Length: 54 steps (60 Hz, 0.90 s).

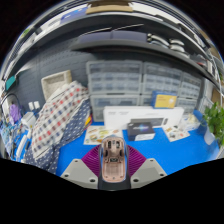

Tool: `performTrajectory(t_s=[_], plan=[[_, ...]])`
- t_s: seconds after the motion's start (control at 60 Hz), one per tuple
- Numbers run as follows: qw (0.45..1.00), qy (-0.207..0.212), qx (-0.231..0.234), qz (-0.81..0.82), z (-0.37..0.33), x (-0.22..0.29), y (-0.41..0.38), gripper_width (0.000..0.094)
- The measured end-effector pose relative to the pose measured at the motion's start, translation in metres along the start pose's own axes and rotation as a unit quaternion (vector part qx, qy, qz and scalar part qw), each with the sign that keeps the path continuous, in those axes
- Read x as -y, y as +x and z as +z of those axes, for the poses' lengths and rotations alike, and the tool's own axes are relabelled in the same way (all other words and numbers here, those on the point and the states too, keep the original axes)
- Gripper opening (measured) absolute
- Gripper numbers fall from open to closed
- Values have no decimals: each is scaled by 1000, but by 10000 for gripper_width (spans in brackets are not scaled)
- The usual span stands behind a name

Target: Arrange mouse

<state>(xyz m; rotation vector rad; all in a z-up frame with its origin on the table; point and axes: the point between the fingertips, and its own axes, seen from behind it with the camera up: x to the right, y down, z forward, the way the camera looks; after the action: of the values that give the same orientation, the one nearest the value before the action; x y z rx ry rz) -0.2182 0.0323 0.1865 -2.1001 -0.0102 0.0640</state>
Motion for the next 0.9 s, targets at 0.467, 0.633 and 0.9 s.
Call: performTrajectory(t_s=[0.467, 0.633, 0.9], plan=[[993, -119, 14, -23, 52, -200, -73, 325], [993, -114, 11, -21, 51, -201, -73, 374], [994, -110, 13, 13, 40, -183, -67, 813]])
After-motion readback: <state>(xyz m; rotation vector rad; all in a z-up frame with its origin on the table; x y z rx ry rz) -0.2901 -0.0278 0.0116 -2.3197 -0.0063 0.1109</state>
